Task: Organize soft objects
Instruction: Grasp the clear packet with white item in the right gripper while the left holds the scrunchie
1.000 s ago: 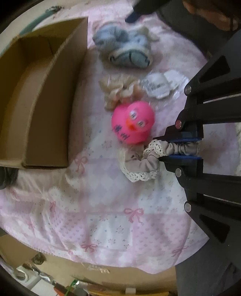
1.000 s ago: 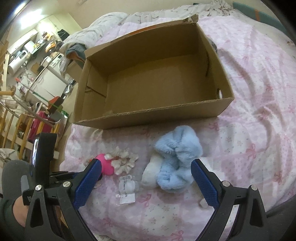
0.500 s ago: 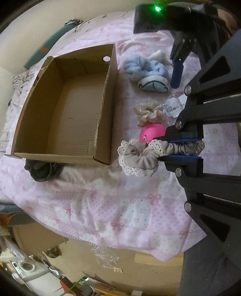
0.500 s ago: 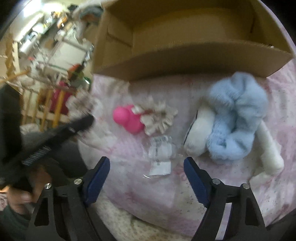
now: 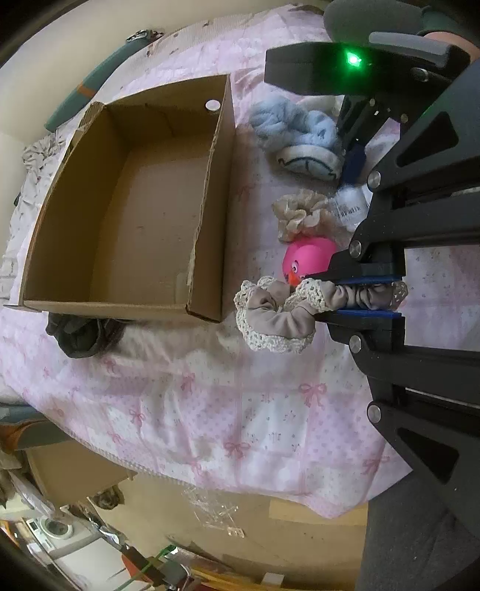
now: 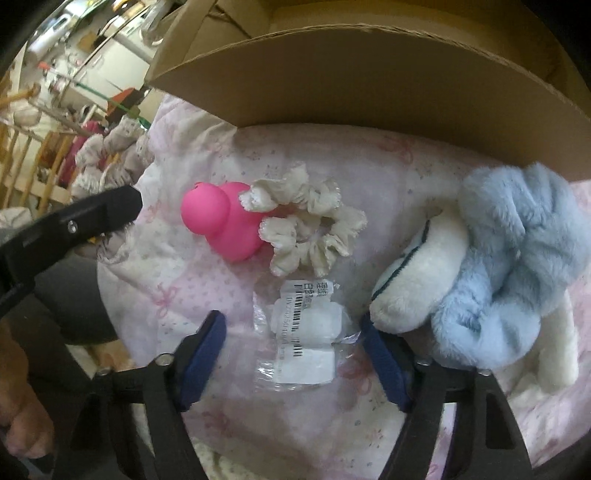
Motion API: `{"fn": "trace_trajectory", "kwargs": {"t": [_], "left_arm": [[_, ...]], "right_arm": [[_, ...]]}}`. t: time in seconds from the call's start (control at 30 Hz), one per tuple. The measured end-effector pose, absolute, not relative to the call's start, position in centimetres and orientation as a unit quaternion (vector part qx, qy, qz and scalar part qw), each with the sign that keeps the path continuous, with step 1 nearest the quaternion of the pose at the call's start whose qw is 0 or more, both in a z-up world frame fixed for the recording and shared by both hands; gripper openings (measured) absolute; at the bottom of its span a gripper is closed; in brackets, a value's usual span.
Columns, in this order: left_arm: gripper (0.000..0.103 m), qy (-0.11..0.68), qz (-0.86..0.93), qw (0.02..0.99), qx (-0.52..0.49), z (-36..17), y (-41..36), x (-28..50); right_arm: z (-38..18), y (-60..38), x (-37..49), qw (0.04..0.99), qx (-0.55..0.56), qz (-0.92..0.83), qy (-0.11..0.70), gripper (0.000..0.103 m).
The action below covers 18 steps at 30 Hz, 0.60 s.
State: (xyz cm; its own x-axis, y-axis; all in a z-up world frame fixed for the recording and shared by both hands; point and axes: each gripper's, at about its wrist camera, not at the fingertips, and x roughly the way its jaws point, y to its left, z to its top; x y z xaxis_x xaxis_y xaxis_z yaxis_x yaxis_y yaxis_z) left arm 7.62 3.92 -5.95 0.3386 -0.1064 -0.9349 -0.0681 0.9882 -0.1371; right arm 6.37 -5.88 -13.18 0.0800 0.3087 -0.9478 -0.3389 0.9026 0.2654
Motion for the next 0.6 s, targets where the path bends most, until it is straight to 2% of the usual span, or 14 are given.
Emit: {"fn": "trace_trajectory", "kwargs": {"t": [0.07, 0.1, 0.17, 0.37, 0.6], "left_arm": [[0.01, 0.574, -0.009, 0.815, -0.073, -6.0, 3.9, 7.6], [0.01, 0.574, -0.009, 0.816, -0.073, -6.0, 3.9, 7.6], [0.01, 0.572, -0.009, 0.817, -0.073, -5.9, 3.9, 7.5], [0.01, 0.565, -0.002, 0.822, -0.072, -5.6, 4.3, 7.3], [0.009, 0.551, -0.001, 0.832, -0.066, -4.9, 4.2, 6.9]], "right_arm": [[-12.9, -5.7, 6.3, 0.737, -0.018, 0.221, 0.638, 0.052], [-12.9, -5.6, 6.2, 0.736, -0.018, 0.226, 0.637, 0.044], [-12.7, -4.9, 5.8, 0.736, -0.025, 0.234, 0.635, 0.039], [-11.7, -4.0, 4.8, 0.733, -0.027, 0.254, 0.63, 0.036], [-9.1, -6.8, 4.6, 0.743, 0.019, 0.251, 0.62, 0.036]]}}
